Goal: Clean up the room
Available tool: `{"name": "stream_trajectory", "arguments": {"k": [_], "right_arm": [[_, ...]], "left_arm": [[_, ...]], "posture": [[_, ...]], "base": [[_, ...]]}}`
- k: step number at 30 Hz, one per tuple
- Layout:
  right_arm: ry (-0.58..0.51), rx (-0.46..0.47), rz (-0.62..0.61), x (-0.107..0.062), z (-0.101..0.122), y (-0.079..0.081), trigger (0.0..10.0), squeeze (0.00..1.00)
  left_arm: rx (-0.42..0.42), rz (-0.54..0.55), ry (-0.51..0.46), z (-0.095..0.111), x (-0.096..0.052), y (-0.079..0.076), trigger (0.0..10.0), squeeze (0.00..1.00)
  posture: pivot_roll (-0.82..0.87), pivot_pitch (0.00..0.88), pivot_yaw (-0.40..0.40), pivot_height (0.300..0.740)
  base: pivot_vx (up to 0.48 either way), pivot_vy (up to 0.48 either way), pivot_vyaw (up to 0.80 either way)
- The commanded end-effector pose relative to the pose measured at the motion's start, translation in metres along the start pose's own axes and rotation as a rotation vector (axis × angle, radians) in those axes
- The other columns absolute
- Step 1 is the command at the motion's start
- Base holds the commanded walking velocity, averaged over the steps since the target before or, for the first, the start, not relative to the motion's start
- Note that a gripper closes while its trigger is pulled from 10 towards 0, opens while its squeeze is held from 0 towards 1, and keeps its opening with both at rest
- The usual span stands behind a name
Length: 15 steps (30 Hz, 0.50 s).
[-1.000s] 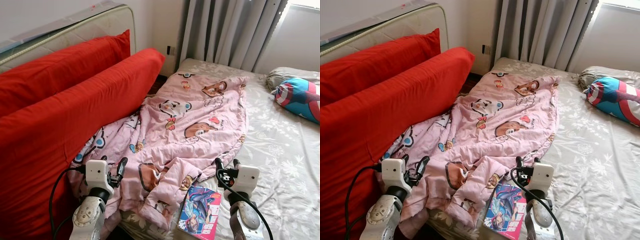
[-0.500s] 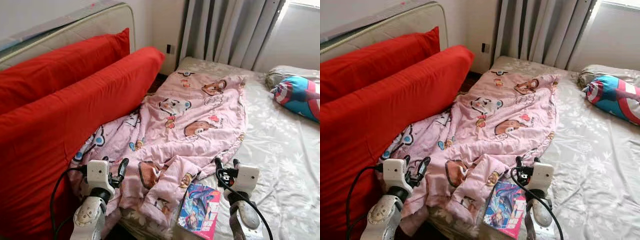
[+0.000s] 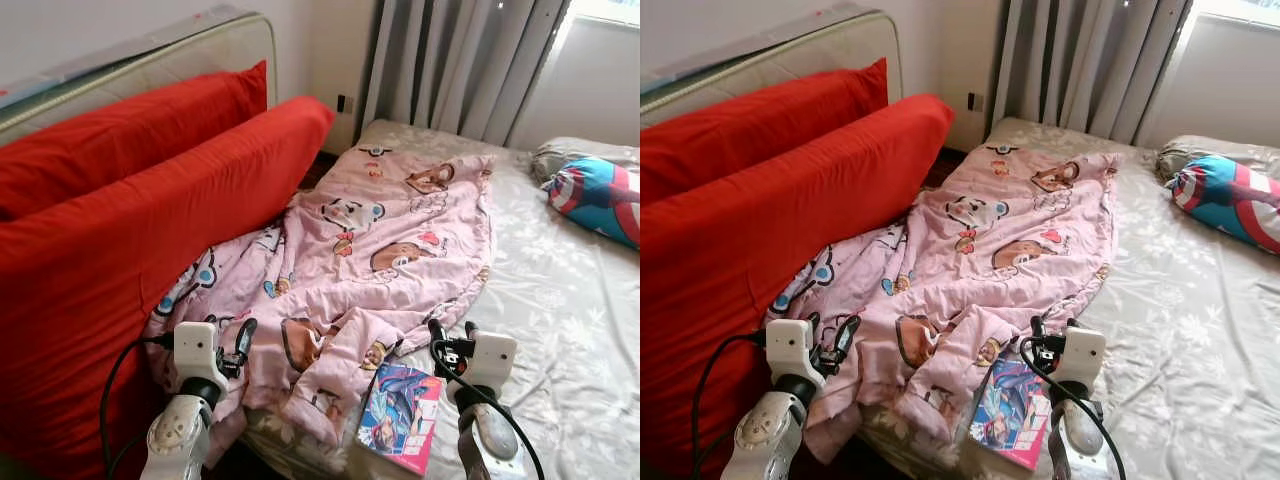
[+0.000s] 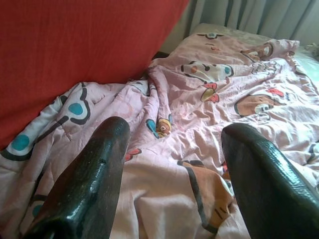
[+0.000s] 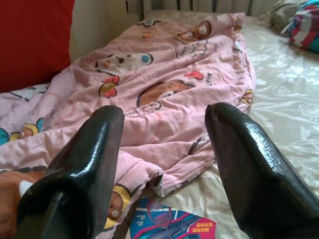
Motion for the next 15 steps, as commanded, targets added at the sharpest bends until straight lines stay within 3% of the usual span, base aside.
{"name": "stream_trajectory", "arguments": {"k": [1, 5, 15], "right_arm": [[0.014, -0.006, 0.001, 0.0009, -0.0014, 0.0002, 10.0, 0.00], [0.023, -0.013, 0.011, 0.0006, -0.0034, 0.0027, 10.0, 0.00], [0.013, -0.016, 0.018, -0.0012, -0.0030, 0.0033, 10.0, 0.00]], "left_arm": [[0.000, -0.004, 0.012, -0.0024, -0.0011, -0.0010, 10.0, 0.00], [-0.001, -0.005, 0.010, -0.0021, -0.0013, -0.0009, 10.0, 0.00], [0.001, -0.007, 0.016, -0.0031, -0.0022, -0.0004, 10.0, 0.00]], "posture": [[-0.04, 0.055, -0.049, 0.735], [-0.04, 0.055, -0.049, 0.700], [-0.04, 0.057, -0.047, 0.695]], "base": [[0.000, 0.000, 0.00], [0.000, 0.000, 0.00], [0.000, 0.000, 0.00]]}}
Point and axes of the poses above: a point about 5 cm out from each wrist's last joint towards the gripper, its own x axis pointing out of the wrist towards the gripper, its own z axis along the axis of the wrist's last joint, y = z × x, the point moved 5 cm from there along x, pointing out of the wrist towards the gripper, and after that the axes turned 6 degrees about -x, right-handed, at the moved point
